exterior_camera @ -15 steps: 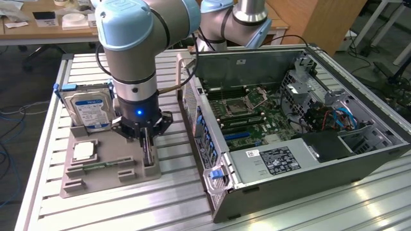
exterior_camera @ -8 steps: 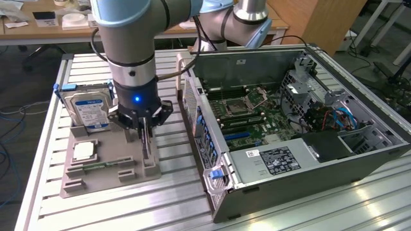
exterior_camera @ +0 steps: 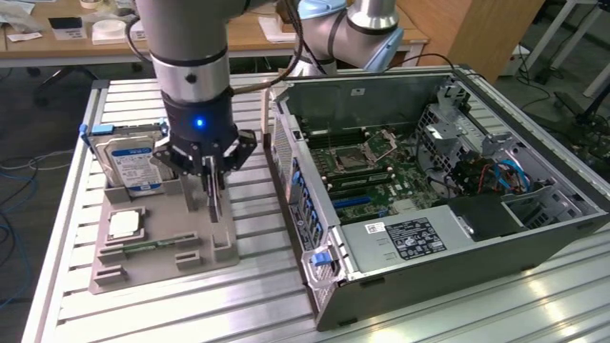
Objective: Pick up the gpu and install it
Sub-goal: 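Pick up the gpu and move the gpu toward the slot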
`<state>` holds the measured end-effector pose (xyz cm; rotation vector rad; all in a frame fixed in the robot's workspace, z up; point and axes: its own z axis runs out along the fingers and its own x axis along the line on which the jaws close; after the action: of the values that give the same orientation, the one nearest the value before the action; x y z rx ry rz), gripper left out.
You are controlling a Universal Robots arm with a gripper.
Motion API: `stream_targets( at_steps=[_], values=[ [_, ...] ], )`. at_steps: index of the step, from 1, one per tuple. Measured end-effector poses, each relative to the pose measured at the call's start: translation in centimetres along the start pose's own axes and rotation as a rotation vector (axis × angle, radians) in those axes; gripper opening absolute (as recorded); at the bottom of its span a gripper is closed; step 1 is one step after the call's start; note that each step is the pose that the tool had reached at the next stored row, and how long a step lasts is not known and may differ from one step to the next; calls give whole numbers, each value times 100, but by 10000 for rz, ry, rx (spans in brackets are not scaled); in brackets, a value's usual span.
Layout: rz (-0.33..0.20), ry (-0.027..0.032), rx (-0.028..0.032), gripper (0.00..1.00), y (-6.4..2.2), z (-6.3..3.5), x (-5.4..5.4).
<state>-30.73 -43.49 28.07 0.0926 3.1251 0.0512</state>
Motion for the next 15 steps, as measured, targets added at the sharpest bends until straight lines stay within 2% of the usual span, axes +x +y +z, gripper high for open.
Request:
stream_targets(
  at_steps=[8,15],
  values=[
    [-4,2,-33,28,12,-352,-5],
    [-458,32,-37,28,14,-409,-6]
  ],
)
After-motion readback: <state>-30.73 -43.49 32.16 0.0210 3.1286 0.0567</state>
